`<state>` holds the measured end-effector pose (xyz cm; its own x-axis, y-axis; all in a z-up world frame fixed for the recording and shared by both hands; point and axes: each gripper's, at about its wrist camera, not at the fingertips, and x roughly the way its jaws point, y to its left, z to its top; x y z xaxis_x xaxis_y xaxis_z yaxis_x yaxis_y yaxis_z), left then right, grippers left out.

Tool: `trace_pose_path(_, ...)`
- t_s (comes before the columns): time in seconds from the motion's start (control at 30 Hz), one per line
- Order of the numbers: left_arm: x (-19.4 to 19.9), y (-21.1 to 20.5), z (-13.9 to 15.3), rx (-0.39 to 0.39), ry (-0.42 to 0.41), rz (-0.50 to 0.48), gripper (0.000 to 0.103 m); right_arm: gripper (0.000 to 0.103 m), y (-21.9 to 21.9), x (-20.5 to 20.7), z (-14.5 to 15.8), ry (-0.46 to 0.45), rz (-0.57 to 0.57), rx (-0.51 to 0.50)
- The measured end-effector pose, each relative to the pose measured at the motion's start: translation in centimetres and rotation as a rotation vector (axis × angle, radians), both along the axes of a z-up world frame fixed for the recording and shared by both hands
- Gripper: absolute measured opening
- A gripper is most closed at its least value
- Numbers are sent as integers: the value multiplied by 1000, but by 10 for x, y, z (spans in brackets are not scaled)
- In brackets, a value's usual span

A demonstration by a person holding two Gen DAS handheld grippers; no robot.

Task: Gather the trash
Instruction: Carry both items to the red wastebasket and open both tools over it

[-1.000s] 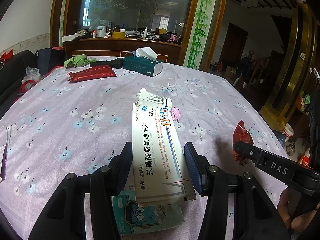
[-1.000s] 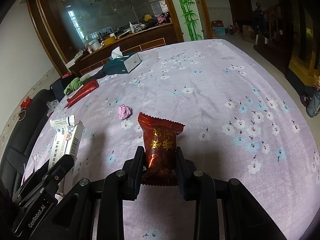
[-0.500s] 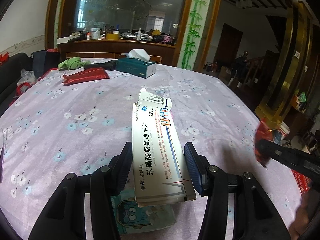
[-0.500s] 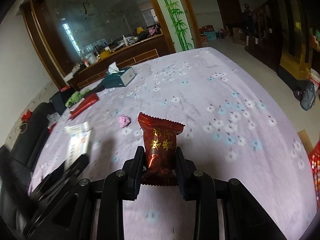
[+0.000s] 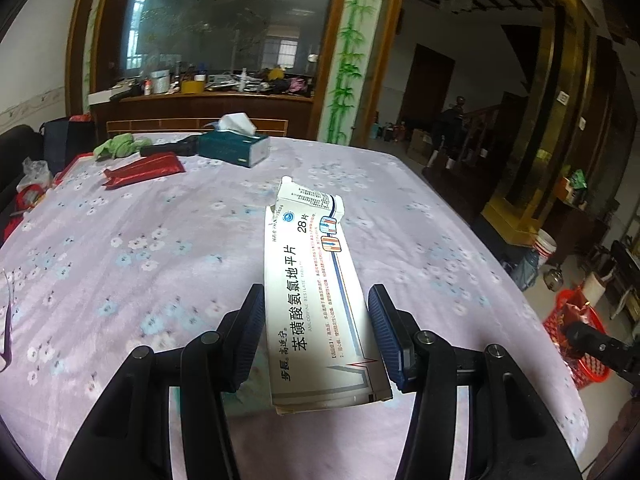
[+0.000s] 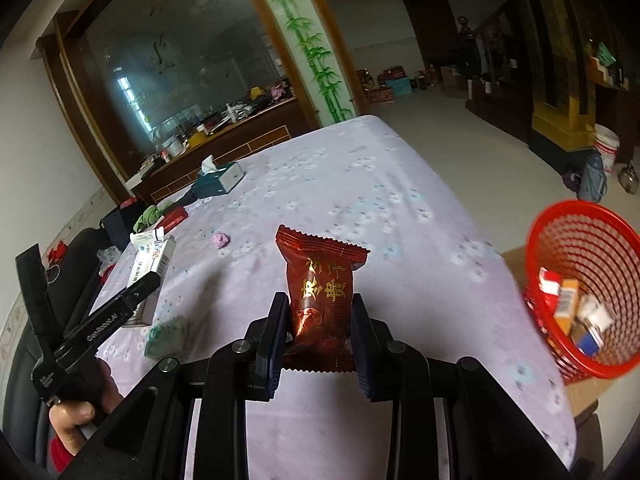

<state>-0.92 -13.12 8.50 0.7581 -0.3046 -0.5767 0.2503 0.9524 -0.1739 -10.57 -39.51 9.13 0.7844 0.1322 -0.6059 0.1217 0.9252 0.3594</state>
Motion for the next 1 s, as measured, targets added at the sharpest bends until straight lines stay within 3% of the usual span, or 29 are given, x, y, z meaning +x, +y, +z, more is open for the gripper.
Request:
trace_pose_path(0.47,-59,-64,14,14,-18,-162,51,32,-61,-57,4,-34,-105,45)
trace_pose_path(1.0,-90,-146,31,1,-12,-365,51,32,-136,-109,3,-41,-249,76)
